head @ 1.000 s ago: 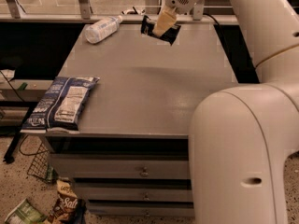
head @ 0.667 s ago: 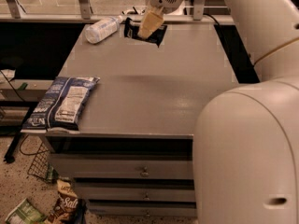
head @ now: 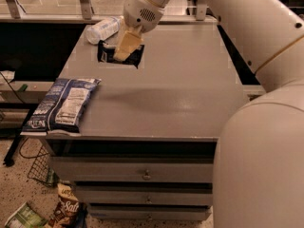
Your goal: Move rxbar blueberry near blue chip bag
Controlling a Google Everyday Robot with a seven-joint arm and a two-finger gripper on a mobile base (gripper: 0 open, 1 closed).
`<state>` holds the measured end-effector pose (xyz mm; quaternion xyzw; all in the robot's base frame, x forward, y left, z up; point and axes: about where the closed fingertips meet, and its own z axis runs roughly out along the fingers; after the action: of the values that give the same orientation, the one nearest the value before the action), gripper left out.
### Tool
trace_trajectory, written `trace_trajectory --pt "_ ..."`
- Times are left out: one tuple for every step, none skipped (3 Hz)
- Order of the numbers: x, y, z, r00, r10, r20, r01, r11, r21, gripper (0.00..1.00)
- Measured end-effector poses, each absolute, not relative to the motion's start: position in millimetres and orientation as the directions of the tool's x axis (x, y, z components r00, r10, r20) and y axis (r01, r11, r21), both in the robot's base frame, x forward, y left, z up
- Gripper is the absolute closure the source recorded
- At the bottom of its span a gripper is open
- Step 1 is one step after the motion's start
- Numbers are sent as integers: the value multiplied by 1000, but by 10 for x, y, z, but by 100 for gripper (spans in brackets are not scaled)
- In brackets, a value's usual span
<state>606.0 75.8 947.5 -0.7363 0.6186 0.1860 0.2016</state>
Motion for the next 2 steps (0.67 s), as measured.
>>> trace_trajectory --pt "5759 965 9362 202 -812 -548 -975 -219 -35 100" --pt "5747 1013 9317 203 -810 -551 -974 -223 -31 82"
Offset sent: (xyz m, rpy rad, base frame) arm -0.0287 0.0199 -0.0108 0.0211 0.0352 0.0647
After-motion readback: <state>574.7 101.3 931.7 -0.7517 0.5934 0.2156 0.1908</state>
